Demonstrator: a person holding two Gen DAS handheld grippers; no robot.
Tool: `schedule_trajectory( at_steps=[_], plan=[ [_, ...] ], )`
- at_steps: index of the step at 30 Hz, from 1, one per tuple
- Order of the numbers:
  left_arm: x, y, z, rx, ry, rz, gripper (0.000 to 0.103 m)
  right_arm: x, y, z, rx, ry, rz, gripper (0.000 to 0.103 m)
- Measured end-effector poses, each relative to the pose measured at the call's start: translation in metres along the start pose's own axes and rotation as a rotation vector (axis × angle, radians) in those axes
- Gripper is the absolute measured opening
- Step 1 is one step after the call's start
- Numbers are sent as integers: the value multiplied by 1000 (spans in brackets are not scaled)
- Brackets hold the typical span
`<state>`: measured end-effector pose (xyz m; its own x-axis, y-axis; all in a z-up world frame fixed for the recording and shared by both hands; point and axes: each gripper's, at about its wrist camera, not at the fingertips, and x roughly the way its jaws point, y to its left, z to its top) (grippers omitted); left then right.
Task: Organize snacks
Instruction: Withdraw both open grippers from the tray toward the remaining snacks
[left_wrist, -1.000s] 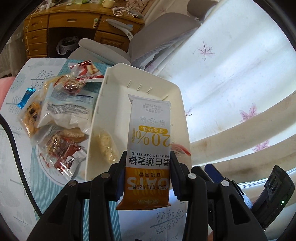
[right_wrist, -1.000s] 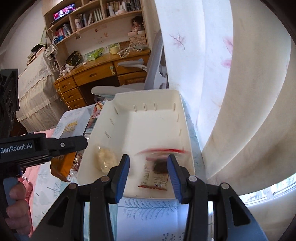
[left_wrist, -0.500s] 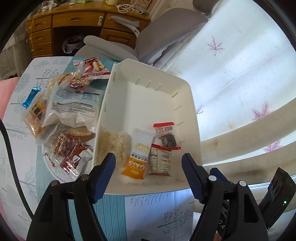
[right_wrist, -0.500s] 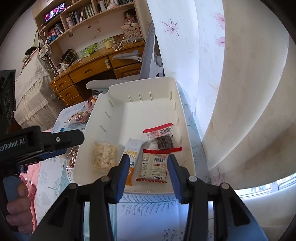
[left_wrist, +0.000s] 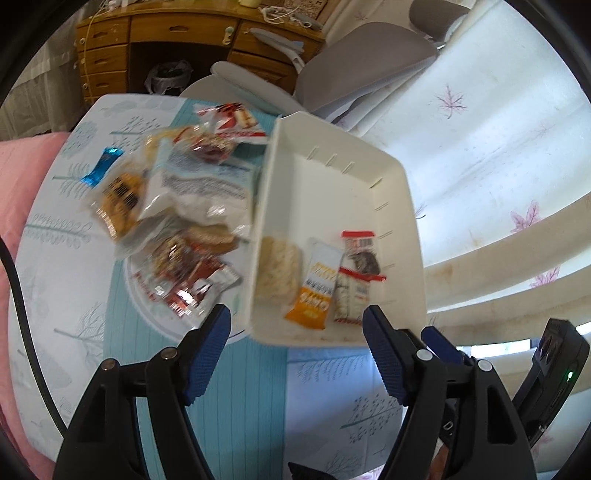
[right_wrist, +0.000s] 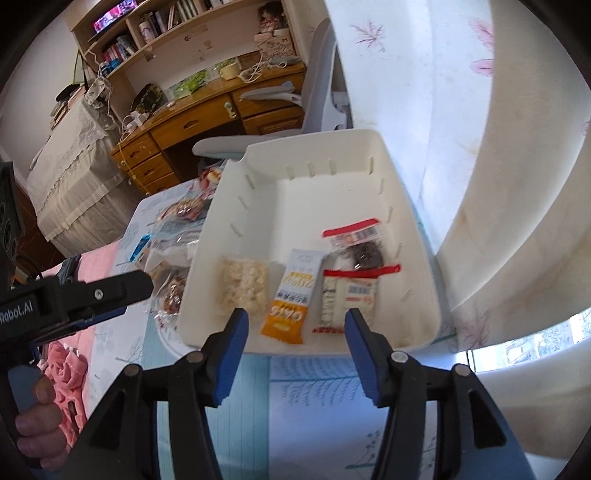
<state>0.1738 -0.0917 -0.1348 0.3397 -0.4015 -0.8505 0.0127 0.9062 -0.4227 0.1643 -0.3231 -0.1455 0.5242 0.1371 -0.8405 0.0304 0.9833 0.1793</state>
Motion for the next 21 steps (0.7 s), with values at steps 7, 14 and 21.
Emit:
schedule_trajectory(
  at_steps=[7, 14, 21],
  plan=[
    [-17, 39, -18, -26, 26, 22, 73, 0, 28, -12, 8, 34, 22, 66],
    [-40, 83, -26, -20, 50, 54, 73, 5, 54, -25, 118, 87, 47, 66],
    [-62, 124, -25, 6, 71, 78, 74, 12, 88, -42, 217, 111, 45, 66]
  ],
)
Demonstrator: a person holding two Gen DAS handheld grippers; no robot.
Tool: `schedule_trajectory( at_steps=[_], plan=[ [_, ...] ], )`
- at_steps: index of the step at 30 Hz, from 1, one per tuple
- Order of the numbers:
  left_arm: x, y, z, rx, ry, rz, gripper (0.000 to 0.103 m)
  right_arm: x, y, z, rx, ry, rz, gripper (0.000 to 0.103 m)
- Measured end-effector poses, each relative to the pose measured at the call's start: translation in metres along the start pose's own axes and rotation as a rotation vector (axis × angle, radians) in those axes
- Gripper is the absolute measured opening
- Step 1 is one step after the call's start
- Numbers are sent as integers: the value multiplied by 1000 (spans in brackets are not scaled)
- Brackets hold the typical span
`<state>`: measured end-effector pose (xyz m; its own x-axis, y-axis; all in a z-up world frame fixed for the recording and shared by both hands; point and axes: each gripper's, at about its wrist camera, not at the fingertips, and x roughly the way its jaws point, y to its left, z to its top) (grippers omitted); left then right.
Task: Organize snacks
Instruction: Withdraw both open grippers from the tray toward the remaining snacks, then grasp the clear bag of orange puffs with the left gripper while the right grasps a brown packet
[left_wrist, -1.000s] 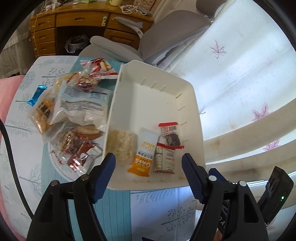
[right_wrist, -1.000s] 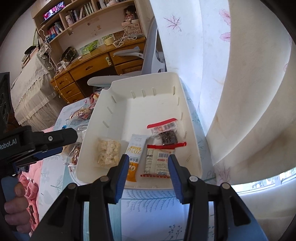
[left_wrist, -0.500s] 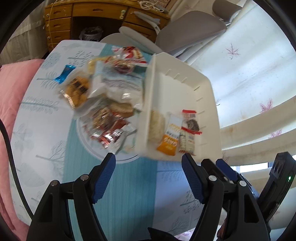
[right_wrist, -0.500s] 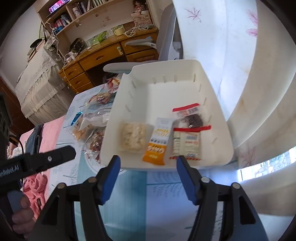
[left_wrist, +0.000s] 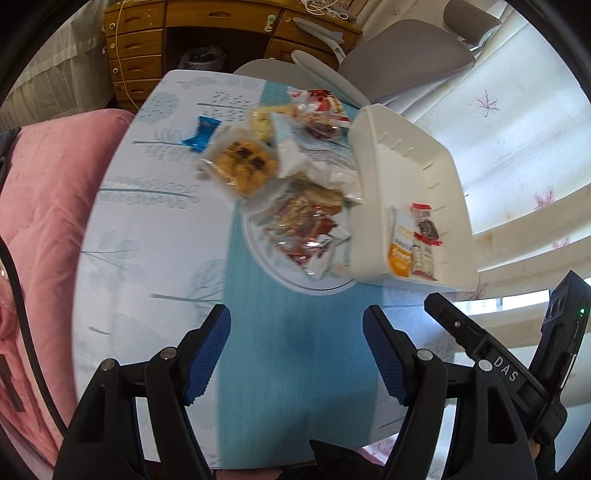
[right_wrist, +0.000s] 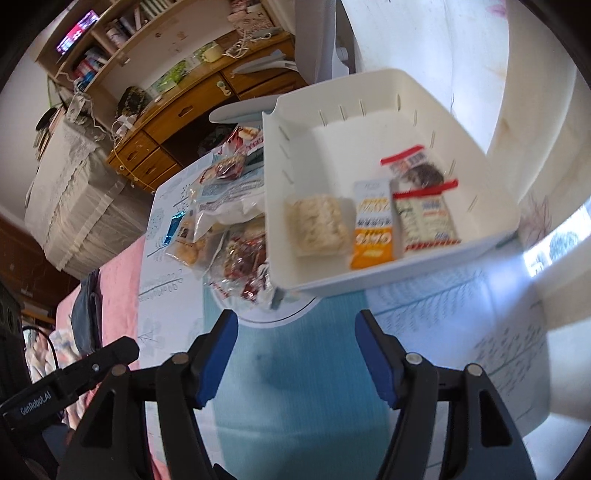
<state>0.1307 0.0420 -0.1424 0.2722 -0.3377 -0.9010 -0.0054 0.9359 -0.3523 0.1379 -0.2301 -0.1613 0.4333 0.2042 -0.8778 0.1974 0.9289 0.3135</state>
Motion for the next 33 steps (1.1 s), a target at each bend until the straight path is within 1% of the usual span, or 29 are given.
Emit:
schedule_trajectory(
  at_steps=[1, 2, 11, 16, 22, 27, 31, 33],
  plan=[
    [-2, 6, 1, 4, 2, 6, 78, 1, 3, -2, 8, 1, -1, 66],
    [-5, 13, 2, 11, 3, 10, 79, 3, 9, -6, 20, 2, -2, 66],
    [-10, 63, 24, 86, 47, 52, 82, 18, 48, -28, 101, -10, -21, 66],
    [-4, 79, 43, 144, 86, 67, 83, 30, 62, -38, 149, -8, -46, 66],
    [12, 83, 67, 217, 120, 85, 92, 47, 71, -46, 198, -1, -78, 66],
    [35, 75, 92, 270, 164, 103, 93, 61, 73, -49, 223, 8, -99, 66],
    [57, 64, 112, 308, 192, 119, 98, 71, 71, -46, 214, -13, -122, 66],
    [71, 57, 122, 324, 214, 129, 98, 77, 69, -43, 217, -21, -142, 66]
  ],
)
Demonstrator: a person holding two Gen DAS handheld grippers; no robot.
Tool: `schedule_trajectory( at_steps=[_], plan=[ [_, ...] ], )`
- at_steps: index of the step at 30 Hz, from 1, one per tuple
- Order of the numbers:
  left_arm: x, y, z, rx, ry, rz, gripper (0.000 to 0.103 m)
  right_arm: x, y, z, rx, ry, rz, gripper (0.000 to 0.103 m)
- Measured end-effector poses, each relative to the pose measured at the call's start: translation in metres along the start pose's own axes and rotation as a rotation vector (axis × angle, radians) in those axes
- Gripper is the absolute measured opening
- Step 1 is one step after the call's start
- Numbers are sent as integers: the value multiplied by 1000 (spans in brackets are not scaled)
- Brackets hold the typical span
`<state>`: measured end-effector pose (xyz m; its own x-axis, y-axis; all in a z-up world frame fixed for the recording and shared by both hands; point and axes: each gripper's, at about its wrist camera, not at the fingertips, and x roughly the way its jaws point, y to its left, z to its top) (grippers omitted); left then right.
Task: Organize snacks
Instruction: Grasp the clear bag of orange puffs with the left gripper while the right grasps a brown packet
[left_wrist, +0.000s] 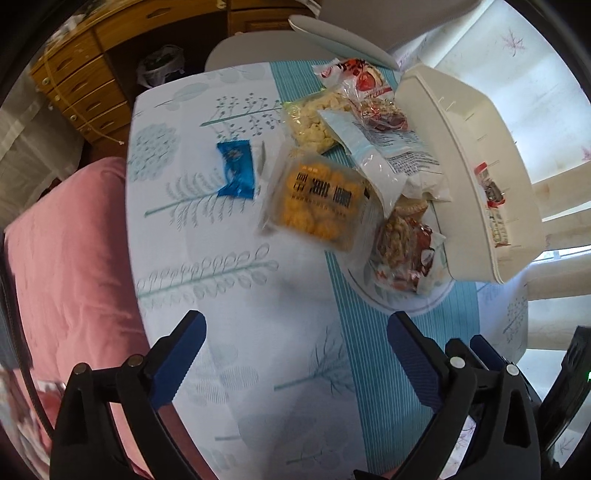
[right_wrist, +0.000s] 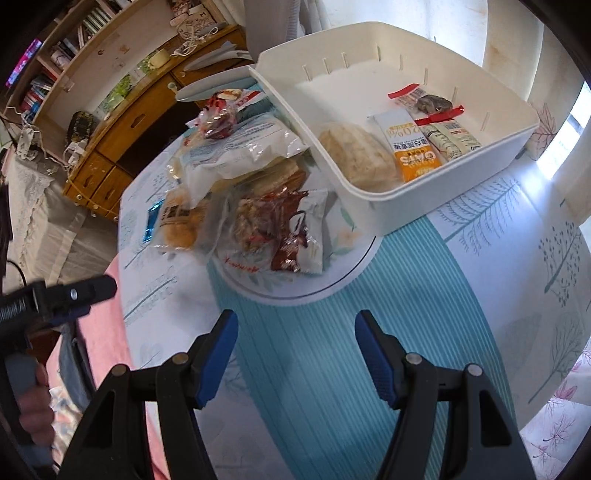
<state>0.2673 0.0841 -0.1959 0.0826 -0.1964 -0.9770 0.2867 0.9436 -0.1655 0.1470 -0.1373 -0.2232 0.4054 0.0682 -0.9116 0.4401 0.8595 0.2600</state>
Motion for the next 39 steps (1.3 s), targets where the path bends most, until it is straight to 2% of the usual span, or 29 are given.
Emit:
schedule_trajectory(
  at_steps=[5, 14, 22, 30, 33, 35, 37, 39],
  plan=[
    [28, -9, 35, 19, 53, 28, 100, 17, -1, 5, -3, -31, -24, 66],
    [69, -20, 75, 42, 116, 81, 100, 47, 4, 18, -70, -85, -71, 66],
    [100, -25, 93, 47, 174, 114, 101, 63, 10, 26, -148, -168, -135, 66],
    [125, -27, 102, 42, 218, 78, 103, 75, 11, 28, -189, -185, -151, 61],
    [132, -21, 105, 14, 228, 39, 103, 80, 12, 29, -205, -186, -152, 54],
    [137, -17, 107, -6, 238, 4, 103, 81, 12, 29, -213, -185, -136, 46],
    [139, -16, 106, -8, 234, -6, 102, 83, 14, 30, -220, -180, -120, 39],
    [140, -16, 107, -6, 226, -5, 101, 83, 16, 29, -231, -180, -117, 36]
  ],
)
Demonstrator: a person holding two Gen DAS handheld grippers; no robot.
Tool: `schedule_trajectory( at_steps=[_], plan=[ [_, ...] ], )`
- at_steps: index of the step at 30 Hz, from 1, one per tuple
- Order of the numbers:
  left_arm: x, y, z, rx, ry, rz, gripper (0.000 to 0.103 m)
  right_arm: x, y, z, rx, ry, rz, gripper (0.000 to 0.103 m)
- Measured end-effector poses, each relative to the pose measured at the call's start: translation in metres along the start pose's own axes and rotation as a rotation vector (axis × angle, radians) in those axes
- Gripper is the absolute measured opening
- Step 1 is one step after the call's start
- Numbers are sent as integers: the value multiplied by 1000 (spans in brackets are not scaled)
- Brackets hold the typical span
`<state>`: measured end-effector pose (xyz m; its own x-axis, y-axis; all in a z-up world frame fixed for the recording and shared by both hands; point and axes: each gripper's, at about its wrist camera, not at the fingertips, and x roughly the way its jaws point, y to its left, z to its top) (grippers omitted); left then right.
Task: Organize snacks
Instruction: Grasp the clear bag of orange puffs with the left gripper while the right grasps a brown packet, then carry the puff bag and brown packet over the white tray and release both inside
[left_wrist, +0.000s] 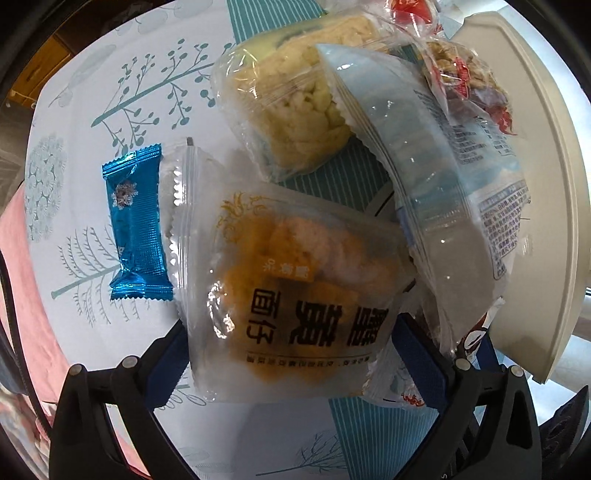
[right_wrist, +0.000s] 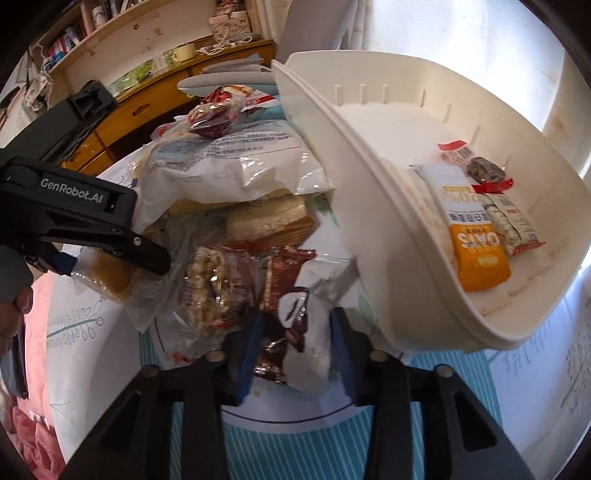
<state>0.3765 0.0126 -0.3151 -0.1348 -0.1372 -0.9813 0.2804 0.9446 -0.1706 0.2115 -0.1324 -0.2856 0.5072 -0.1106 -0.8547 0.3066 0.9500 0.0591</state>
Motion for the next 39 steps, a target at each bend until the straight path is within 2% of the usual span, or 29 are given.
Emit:
schedule_trajectory(
  at_steps=[6, 8, 14, 26, 39],
  plan=[
    [-5, -1, -11, -2, -24, -6, 90, -2, -4, 1, 20, 12, 29, 32],
    [-8, -2, -17, -8, -32, -11, 87, -2, -6, 2, 30, 21, 38, 28],
    [-20, 13, -31, -28, -37, -20, 83, -7, -8, 0, 50, 45, 43, 21],
    [-33, 20, -86, -44, -5, 27, 82, -26, -7, -11, 66, 79, 49, 12],
    [-54, 33, -161, -95, 16, 22, 83, -71, -6, -35, 77, 61, 76, 10]
  ],
)
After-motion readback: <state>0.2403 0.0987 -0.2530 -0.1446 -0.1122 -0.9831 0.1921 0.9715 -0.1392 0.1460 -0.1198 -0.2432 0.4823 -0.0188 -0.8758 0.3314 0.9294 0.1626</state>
